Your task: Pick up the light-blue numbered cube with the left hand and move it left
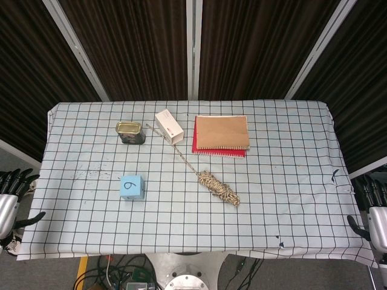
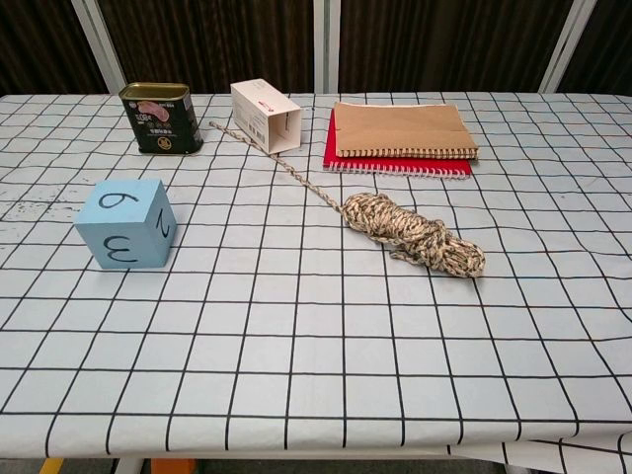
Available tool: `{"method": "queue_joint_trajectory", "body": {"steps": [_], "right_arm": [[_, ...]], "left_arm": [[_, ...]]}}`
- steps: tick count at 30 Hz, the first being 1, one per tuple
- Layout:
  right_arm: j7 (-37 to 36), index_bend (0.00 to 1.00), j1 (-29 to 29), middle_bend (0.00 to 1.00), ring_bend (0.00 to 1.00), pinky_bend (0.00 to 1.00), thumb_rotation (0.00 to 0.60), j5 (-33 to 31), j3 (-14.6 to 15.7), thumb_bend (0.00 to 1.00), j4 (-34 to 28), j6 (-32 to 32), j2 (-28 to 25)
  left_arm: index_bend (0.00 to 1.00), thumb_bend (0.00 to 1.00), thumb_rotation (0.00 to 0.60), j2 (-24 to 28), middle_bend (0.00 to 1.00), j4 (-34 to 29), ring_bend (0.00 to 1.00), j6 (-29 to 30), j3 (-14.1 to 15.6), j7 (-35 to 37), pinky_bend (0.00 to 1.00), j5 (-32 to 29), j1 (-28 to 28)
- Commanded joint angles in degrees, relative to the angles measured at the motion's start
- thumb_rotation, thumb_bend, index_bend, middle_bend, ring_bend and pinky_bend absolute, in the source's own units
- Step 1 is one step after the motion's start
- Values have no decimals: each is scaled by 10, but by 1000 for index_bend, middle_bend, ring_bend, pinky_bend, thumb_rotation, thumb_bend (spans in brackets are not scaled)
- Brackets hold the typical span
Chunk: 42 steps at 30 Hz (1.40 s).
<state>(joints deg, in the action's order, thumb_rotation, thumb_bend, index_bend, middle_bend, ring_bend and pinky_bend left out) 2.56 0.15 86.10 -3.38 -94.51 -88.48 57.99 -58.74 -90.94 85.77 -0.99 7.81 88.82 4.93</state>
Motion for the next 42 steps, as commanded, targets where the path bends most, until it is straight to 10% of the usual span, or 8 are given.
{"method": "queue_joint_trajectory", "body": {"steps": [1, 10, 17, 27, 42], "right_arm": [[-1, 0, 0, 0, 0, 0, 600, 1, 0, 190, 0, -1, -1], [2, 0, -1, 0, 0, 0, 600, 2, -4, 190, -16, -7, -8], [6, 0, 4, 0, 0, 0, 600, 0, -7, 190, -21, -2, -12], [1, 0, 4, 0, 0, 0, 600, 1, -11, 190, -22, -8, -19], [-12, 0, 9, 0, 0, 0, 600, -9, -14, 193, -6, 4, -11]], "left_arm": [[152, 93, 600, -1, 66, 2, 0, 0, 0, 1, 51, -1, 0], [152, 94, 600, -3, 100, 5, 50, 5, 1, 5, 162, 18, 5], [177, 288, 600, -3, 701, -5, 728, -23, 20, 4, 793, 53, 23], [257, 461, 600, 10, 821, -61, 850, -193, 72, -55, 857, 105, 104], [159, 509, 600, -14, 832, -146, 864, -352, 56, -208, 864, 32, 190]]}}
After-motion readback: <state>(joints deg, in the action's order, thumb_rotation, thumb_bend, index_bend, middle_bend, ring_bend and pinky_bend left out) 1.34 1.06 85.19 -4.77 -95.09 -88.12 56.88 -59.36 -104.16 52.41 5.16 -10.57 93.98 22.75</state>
